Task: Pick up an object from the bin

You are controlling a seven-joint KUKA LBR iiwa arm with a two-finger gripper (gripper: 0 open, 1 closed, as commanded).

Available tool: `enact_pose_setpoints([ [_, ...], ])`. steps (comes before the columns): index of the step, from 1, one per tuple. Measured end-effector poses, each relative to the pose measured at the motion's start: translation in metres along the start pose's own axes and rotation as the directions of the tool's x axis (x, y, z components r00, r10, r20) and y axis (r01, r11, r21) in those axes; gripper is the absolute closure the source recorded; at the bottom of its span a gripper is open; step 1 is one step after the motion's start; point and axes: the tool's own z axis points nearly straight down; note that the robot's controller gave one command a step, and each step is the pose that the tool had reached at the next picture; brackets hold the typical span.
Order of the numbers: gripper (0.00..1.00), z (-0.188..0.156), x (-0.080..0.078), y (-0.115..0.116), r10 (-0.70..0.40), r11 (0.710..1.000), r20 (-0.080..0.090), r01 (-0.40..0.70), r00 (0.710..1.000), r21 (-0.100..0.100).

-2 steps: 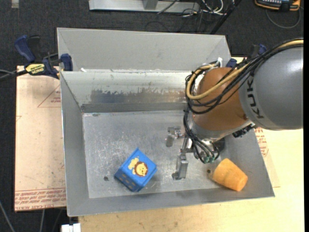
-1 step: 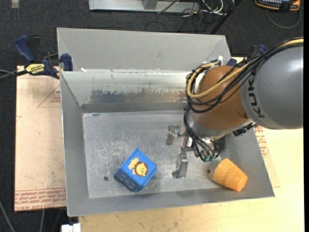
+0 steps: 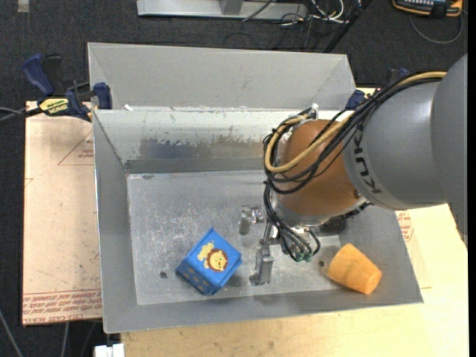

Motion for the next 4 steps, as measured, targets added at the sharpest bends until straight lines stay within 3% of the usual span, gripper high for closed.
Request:
enact_pose_setpoints([
  [1,0.0,0.026,-0.031,0.011,-0.006,1.0,-0.012,0.006,1.0,-0.004],
  [2,0.0,0.038,-0.046,0.043,0.102,0.995,0.005,-0.102,0.995,0.0],
  [3,0.0,0.045,-0.004,0.069,0.096,0.995,-0.008,-0.096,0.995,-0.008],
  [4,0.0,0.047,0.002,0.07,0.086,0.996,-0.006,-0.086,0.996,0.001],
])
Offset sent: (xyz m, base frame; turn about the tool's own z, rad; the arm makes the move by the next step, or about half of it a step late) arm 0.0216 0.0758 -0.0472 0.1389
